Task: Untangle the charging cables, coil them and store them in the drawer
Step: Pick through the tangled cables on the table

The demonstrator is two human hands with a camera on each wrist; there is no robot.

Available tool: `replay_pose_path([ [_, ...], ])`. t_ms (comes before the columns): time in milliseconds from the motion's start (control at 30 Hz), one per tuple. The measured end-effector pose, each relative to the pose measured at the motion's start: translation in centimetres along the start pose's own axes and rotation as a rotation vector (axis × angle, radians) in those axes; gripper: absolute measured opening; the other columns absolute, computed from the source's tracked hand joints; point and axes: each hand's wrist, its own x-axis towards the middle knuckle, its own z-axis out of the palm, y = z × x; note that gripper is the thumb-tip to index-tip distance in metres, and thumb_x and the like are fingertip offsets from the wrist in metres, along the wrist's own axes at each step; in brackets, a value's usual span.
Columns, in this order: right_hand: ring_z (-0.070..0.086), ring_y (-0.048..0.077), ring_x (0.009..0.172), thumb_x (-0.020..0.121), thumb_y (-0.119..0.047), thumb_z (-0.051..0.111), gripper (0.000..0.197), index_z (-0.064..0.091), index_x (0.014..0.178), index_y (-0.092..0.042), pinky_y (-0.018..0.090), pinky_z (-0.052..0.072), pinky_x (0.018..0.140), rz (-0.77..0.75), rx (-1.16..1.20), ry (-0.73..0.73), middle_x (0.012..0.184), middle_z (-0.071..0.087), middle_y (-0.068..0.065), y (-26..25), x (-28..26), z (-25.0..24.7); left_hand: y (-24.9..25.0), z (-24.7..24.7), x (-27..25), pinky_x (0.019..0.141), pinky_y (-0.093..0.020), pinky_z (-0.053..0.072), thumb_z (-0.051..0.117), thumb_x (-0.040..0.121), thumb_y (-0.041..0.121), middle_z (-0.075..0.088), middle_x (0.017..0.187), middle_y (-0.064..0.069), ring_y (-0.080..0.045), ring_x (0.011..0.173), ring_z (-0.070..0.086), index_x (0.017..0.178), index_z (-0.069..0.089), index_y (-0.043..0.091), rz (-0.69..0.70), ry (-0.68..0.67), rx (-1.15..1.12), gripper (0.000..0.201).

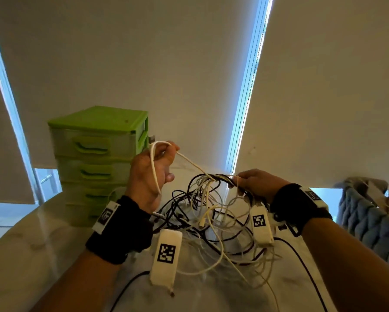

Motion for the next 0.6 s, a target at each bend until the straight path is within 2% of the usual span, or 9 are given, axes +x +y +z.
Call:
replay_pose_path([
  [100, 0.056, 0.019, 0.082, 0.096, -0.025, 0.054, 0.014, 0.063, 0.105, -0.019, 0.026, 0.043, 0.07, -0.105, -0.36, 0.13, 0.098, 0.06, 0.007, -0.5, -0.7, 0.9, 0.1, 0.5, -0.8, 0.043, -0.018, 0.029, 0.055, 0.095, 0.01, 0.059, 0.064, 0.014, -0.001, 0.043, 0.033, 0.084, 0.063, 0.013, 0.004, -0.103, 0.11, 0.015],
  [167, 0.055, 0.02, 0.094, 0.091, -0.02, 0.059, 0.035, 0.056, 0.125, -0.023, 0.028, 0.043, 0.083, -0.209, -0.476, 0.295, 0.116, 0.054, 0.008, -2.5, -2.6, 1.2, 0.3, 0.9, -1.1, 0.043, -0.016, 0.03, 0.056, 0.095, 0.009, 0.062, 0.062, 0.016, 0.001, 0.045, 0.042, 0.085, 0.063, 0.011, 0.052, -0.15, 0.153, 0.012],
  [233, 0.057, 0.016, 0.094, 0.088, -0.023, 0.062, 0.048, 0.048, 0.133, -0.029, 0.029, 0.047, 0.083, -0.353, -0.509, 0.356, 0.113, 0.051, 0.001, -5.3, -5.0, 1.3, 0.6, 1.4, -1.0, 0.043, -0.017, 0.03, 0.058, 0.093, 0.009, 0.064, 0.065, 0.014, 0.002, 0.048, 0.046, 0.083, 0.066, 0.012, 0.078, -0.19, 0.172, 0.013],
  [267, 0.056, 0.01, 0.09, 0.088, -0.027, 0.064, 0.049, 0.047, 0.134, -0.032, 0.024, 0.046, 0.078, -0.389, -0.508, 0.264, 0.107, 0.052, -0.004, -6.6, -5.8, 1.7, 0.7, 1.7, -1.1, 0.044, -0.019, 0.03, 0.059, 0.093, 0.01, 0.062, 0.064, 0.014, 0.001, 0.05, 0.045, 0.082, 0.068, 0.014, 0.092, -0.208, 0.184, 0.015],
  [333, 0.057, 0.006, 0.086, 0.091, -0.035, 0.062, 0.039, 0.053, 0.129, -0.029, 0.023, 0.048, 0.077, -0.377, -0.525, -0.011, 0.099, 0.058, -0.01, -8.1, -6.5, 3.0, 0.8, 1.8, -1.1, 0.045, -0.022, 0.03, 0.059, 0.093, 0.012, 0.059, 0.063, 0.013, -0.001, 0.052, 0.042, 0.08, 0.07, 0.018, 0.125, -0.226, 0.188, 0.018],
  [400, 0.062, 0.013, 0.085, 0.096, -0.036, 0.053, 0.026, 0.066, 0.111, -0.019, 0.037, 0.054, 0.086, -0.35, -0.585, -0.112, 0.092, 0.065, -0.007, -8.0, -6.0, 3.8, 0.8, 1.5, -0.8, 0.045, -0.022, 0.03, 0.058, 0.094, 0.014, 0.058, 0.063, 0.014, -0.003, 0.051, 0.04, 0.085, 0.071, 0.016, 0.138, -0.207, 0.159, 0.017],
  [467, 0.064, 0.016, 0.079, 0.099, -0.031, 0.048, 0.028, 0.07, 0.096, -0.013, 0.04, 0.055, 0.084, -0.382, -0.493, -0.037, 0.081, 0.067, -0.002, -8.0, -5.6, 2.9, 0.5, 0.9, -0.3, 0.044, -0.021, 0.03, 0.054, 0.097, 0.016, 0.05, 0.058, 0.014, -0.004, 0.048, 0.035, 0.102, 0.069, 0.008, 0.106, -0.203, 0.127, 0.018],
  [533, 0.066, 0.015, 0.071, 0.099, -0.028, 0.05, 0.029, 0.071, 0.087, -0.011, 0.034, 0.056, 0.077, -0.473, -0.357, 0.053, 0.074, 0.068, 0.0, -8.8, -5.6, 1.8, -0.1, 0.7, -0.4, 0.043, -0.021, 0.03, 0.052, 0.098, 0.019, 0.041, 0.056, 0.014, -0.003, 0.046, 0.033, 0.118, 0.065, 0.015, 0.053, -0.248, 0.142, 0.024],
  [600, 0.067, 0.014, 0.066, 0.097, -0.029, 0.053, 0.03, 0.071, 0.081, -0.012, 0.033, 0.057, 0.072, -0.571, -0.285, 0.121, 0.07, 0.069, 0.001, -9.7, -5.5, 1.4, -1.0, 1.0, -1.0, 0.045, -0.023, 0.031, 0.056, 0.096, 0.014, 0.041, 0.052, 0.013, -0.003, 0.045, 0.036, 0.103, 0.07, 0.031, 0.062, -0.328, 0.261, 0.023],
])
